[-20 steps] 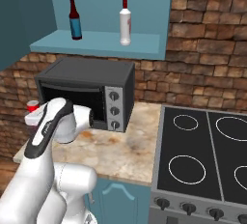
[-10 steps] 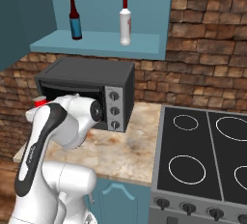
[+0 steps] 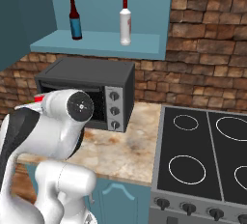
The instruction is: Sort all alcoholic drinks to one cabinet, and non-alcoholic drinks to the other.
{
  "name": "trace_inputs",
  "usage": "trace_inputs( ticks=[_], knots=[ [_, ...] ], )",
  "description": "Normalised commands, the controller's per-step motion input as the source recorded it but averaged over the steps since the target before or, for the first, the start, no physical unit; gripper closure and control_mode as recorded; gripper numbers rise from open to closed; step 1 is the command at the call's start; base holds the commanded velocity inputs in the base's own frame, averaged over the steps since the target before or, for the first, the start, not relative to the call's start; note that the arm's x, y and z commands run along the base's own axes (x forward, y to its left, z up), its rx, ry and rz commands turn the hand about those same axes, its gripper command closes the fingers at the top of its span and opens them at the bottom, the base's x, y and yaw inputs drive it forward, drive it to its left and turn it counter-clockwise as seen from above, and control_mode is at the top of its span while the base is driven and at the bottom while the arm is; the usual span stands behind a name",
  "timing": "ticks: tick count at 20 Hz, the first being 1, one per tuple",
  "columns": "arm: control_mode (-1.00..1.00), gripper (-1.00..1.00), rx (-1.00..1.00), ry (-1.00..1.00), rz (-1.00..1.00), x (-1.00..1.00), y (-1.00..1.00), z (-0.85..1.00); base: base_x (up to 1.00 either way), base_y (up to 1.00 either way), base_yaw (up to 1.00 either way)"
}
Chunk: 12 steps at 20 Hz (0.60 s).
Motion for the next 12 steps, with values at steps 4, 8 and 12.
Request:
trace_inputs(
  ticks=[4, 8, 12],
  knots=[
    [-1.00, 1.00, -0.04, 0.00, -0.42, -0.77, -0.22, 0.27, 0.00, 0.00, 0.00],
    [-1.00, 1.00, 0.00, 0.00, -0.46, -0.46, -0.07, 0.24, 0.00, 0.00, 0.00],
    [-1.00, 1.00, 0.00, 0.00, -0.34, -0.12, 0.00, 0.21, 0.00, 0.00, 0.00]
  ],
)
